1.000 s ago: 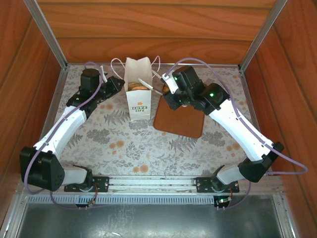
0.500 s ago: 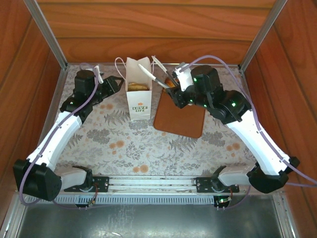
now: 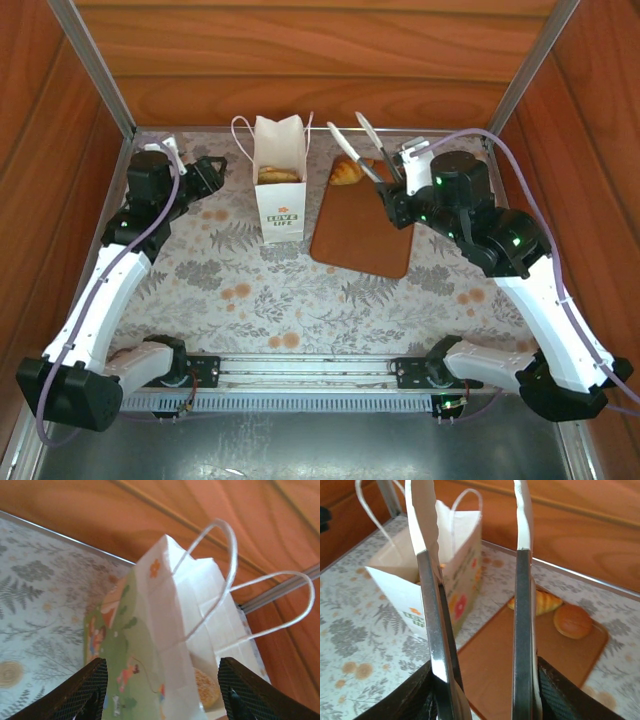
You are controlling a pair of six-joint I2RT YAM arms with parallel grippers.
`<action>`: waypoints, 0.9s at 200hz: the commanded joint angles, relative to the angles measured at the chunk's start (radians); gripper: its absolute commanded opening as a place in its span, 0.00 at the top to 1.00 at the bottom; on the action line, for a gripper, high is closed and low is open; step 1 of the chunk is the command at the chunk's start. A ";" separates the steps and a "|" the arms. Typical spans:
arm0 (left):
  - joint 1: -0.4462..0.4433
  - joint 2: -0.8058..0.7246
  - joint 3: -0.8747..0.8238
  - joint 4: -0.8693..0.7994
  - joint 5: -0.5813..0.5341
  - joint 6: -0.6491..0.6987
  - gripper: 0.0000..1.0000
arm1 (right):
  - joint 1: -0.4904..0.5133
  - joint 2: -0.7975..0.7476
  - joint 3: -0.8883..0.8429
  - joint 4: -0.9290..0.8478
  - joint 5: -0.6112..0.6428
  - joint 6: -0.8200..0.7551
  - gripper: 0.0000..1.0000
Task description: Place the fake bread into the paper bag
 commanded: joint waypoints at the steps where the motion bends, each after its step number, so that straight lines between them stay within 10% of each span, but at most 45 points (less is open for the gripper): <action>1: 0.017 -0.013 -0.020 -0.019 -0.009 0.014 0.36 | -0.064 -0.037 -0.020 -0.033 0.051 -0.014 0.51; 104: 0.058 0.035 -0.055 0.048 0.073 -0.023 0.17 | -0.322 0.004 -0.306 0.147 0.012 -0.268 0.51; 180: 0.097 0.058 -0.097 0.141 0.087 -0.055 0.00 | -0.464 0.246 -0.356 0.231 -0.110 -0.002 0.52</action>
